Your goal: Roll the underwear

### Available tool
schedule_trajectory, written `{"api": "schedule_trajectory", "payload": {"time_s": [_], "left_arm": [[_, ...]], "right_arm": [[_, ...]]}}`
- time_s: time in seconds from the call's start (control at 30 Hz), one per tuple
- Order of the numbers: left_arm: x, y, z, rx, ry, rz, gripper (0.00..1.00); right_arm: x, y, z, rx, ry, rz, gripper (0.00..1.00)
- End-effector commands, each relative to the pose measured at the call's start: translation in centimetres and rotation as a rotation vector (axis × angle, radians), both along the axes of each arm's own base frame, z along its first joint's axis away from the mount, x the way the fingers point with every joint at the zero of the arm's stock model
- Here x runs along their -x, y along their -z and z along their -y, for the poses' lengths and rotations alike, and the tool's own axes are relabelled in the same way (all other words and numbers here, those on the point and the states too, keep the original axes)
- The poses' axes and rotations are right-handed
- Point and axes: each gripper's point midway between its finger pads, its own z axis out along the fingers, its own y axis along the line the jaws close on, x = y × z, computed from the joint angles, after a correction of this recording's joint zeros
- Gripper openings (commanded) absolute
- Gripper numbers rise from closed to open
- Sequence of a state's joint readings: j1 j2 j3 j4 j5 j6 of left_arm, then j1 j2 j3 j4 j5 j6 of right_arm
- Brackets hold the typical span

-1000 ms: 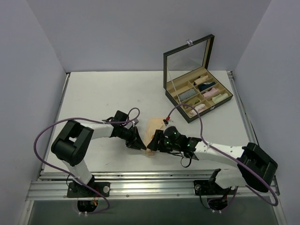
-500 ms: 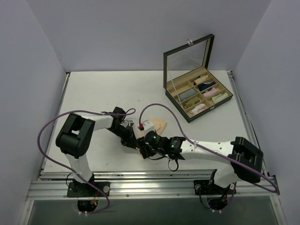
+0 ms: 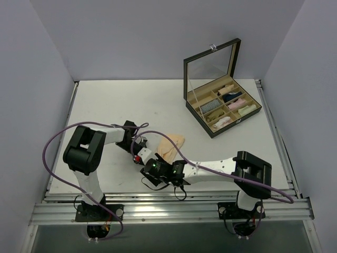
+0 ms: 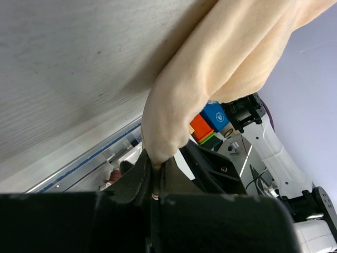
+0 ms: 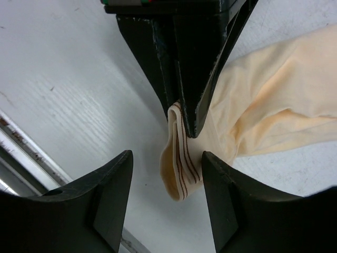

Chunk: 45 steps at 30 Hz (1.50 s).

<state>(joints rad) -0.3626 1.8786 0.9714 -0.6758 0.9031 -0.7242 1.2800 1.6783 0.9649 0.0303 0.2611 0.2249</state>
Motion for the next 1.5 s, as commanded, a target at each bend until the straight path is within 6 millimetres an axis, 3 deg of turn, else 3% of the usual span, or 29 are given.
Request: {"api": "schedule_trajectory", "payload": {"time_s": [0.0, 0.3, 0.43, 0.53, 0.57, 0.6, 0.63, 0.7, 0.73, 0.77, 0.8, 0.83, 0.93, 0.97, 1.17, 1.23, 1.47], "left_arm": [[0.3, -0.2, -0.1, -0.004, -0.026, -0.088, 0.02], [0.9, 0.0, -0.4, -0.025, -0.02, -0.118, 0.02], [0.8, -0.1, -0.4, -0.018, -0.017, -0.114, 0.02], [-0.2, -0.3, -0.9, -0.001, -0.033, -0.098, 0.05], [-0.6, -0.5, -1.0, 0.002, -0.04, -0.086, 0.09], [-0.9, -0.6, -1.4, -0.004, -0.049, -0.084, 0.24], [-1.8, -0.8, -1.9, -0.026, -0.047, -0.033, 0.32], [-3.1, -1.1, -3.3, -0.057, -0.078, 0.001, 0.43], [-4.0, -1.5, -3.8, -0.071, -0.083, 0.049, 0.45], [-4.6, -1.7, -4.3, -0.074, -0.099, 0.073, 0.46], [-5.0, -1.8, -4.6, -0.081, -0.105, 0.089, 0.47], [-5.4, -1.9, -5.2, -0.113, -0.104, 0.126, 0.48], [-5.7, -1.9, -5.8, -0.149, -0.097, 0.153, 0.49], [-5.9, -1.9, -5.6, -0.133, -0.104, 0.17, 0.49], [-6.9, -3.7, -4.1, -0.02, -0.126, 0.326, 0.49], [-6.4, -3.7, -3.9, -0.013, -0.119, 0.342, 0.5], [-5.5, -2.2, -3.2, 0.026, -0.161, 0.363, 0.5]], "right_arm": [[-1.7, -0.5, 0.4, 0.096, 0.013, 0.108, 0.5], [-3.0, -0.3, 1.2, 0.177, 0.025, 0.188, 0.41], [-2.6, -0.4, 0.9, 0.165, -0.006, 0.172, 0.11], [-1.6, -0.8, 0.3, 0.099, -0.043, 0.1, 0.0], [-0.7, -0.4, -0.1, 0.075, -0.075, 0.034, 0.0], [-0.2, -0.3, -0.2, 0.053, -0.07, -0.007, 0.0], [-0.3, -0.4, -0.2, 0.023, -0.064, -0.042, 0.0], [0.6, 0.3, -0.1, -0.023, -0.064, -0.145, 0.0], [0.0, 0.1, 0.2, -0.046, -0.044, -0.171, 0.0], [-0.5, -0.2, -0.1, -0.087, -0.03, -0.183, 0.0], [0.2, -0.1, -0.4, -0.132, -0.041, -0.26, 0.0], [-0.9, -0.2, 0.0, -0.161, -0.012, -0.293, 0.0], [-1.0, -0.4, -0.3, -0.225, -0.006, -0.385, 0.0], [-1.7, -0.3, 0.0, -0.238, 0.014, -0.405, 0.0], [-2.0, 1.4, -0.1, -0.307, 0.02, -0.599, 0.0], [-2.3, 2.0, -0.1, -0.315, 0.026, -0.624, 0.0], [-2.8, 3.6, 0.7, -0.368, 0.028, -0.784, 0.0]]}}
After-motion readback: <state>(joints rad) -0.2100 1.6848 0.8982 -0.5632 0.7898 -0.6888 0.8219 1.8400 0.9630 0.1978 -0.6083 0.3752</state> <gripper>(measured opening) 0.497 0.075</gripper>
